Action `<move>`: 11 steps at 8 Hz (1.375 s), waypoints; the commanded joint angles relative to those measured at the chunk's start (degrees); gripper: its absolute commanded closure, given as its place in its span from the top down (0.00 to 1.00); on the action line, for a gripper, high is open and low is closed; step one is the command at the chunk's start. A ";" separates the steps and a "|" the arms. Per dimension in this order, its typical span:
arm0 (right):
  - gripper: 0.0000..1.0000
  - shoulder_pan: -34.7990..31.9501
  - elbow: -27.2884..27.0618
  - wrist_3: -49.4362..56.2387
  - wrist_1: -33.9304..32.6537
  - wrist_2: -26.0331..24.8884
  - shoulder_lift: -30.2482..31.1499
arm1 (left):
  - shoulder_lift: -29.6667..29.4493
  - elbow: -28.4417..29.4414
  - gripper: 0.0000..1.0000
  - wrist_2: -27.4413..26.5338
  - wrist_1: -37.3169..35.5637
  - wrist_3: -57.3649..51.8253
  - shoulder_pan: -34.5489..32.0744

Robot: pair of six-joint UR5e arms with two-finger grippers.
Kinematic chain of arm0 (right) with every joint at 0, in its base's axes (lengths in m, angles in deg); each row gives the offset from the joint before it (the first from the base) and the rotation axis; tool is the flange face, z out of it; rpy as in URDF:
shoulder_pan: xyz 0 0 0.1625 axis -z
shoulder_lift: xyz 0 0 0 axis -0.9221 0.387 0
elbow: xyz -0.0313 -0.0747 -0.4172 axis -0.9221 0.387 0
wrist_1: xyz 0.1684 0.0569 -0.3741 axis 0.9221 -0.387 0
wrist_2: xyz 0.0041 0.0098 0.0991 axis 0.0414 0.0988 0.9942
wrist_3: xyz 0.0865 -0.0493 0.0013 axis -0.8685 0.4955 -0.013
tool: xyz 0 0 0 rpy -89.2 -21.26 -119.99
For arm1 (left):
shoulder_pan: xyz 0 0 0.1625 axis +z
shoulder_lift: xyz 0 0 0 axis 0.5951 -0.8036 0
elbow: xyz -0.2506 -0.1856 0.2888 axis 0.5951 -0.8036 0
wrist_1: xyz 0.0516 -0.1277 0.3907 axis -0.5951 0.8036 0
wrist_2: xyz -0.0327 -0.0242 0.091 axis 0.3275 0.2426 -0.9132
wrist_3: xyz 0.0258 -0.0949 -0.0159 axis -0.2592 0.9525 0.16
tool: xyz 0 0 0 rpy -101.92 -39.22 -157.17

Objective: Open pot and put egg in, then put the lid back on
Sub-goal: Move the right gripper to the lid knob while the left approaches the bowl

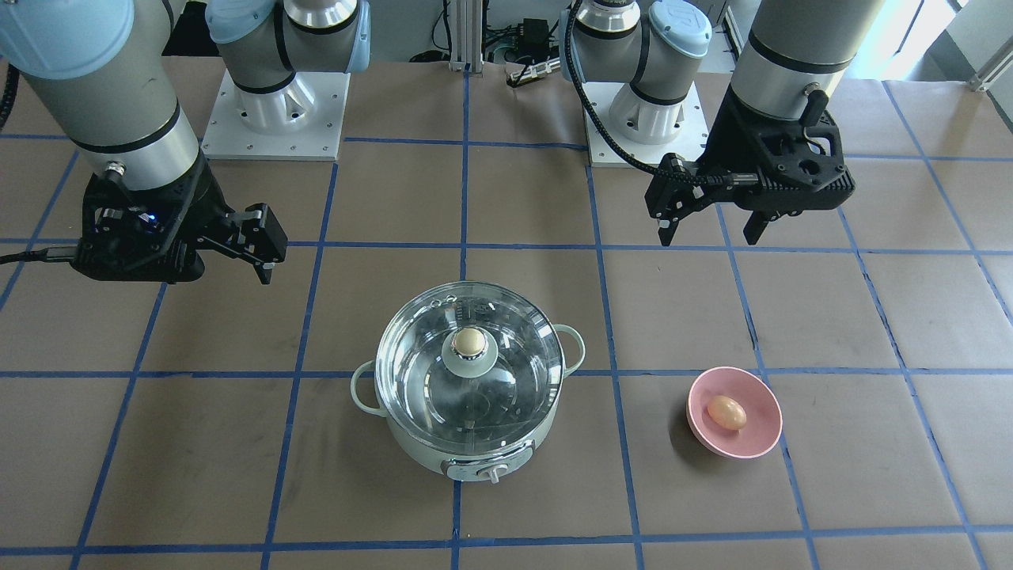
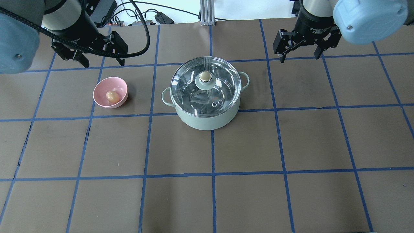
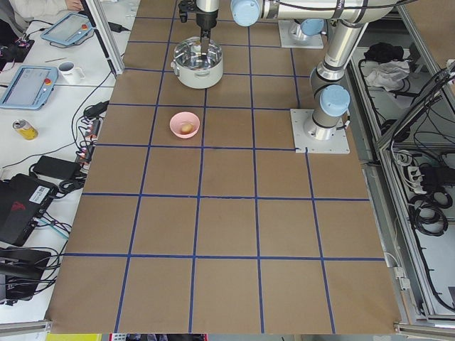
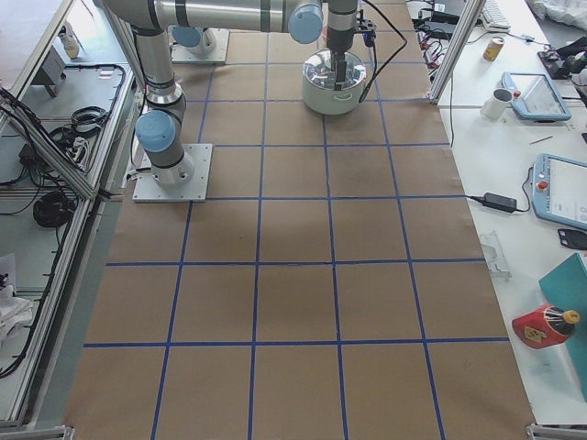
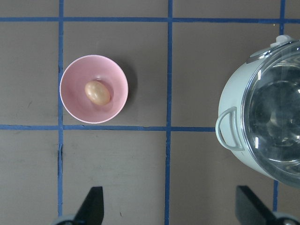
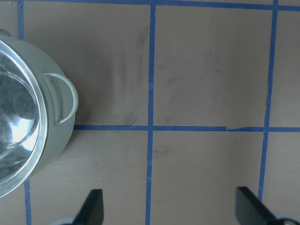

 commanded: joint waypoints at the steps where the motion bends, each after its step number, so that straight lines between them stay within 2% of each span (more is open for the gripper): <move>1: 1.00 -0.05 -0.22 0.02 -0.03 0.64 -0.36 | -0.01 0.00 1.00 0.01 0.01 0.01 0.00; 6: 1.00 -0.05 -0.23 -0.24 -0.39 0.29 -0.27 | -0.19 -0.26 1.00 -0.26 -0.08 -0.08 1.31; 8: 1.00 -1.27 1.00 -3.03 -2.84 0.74 -1.41 | -1.32 -0.44 1.00 -0.34 0.01 -0.09 4.29; 10: 1.00 -8.10 5.37 -5.49 -5.55 0.74 -5.69 | -5.44 0.26 1.00 -0.34 -3.38 1.41 7.28; 11: 1.00 -12.14 7.84 -12.91 -8.79 1.43 -8.94 | -7.72 0.26 1.00 -0.52 -6.55 6.20 7.47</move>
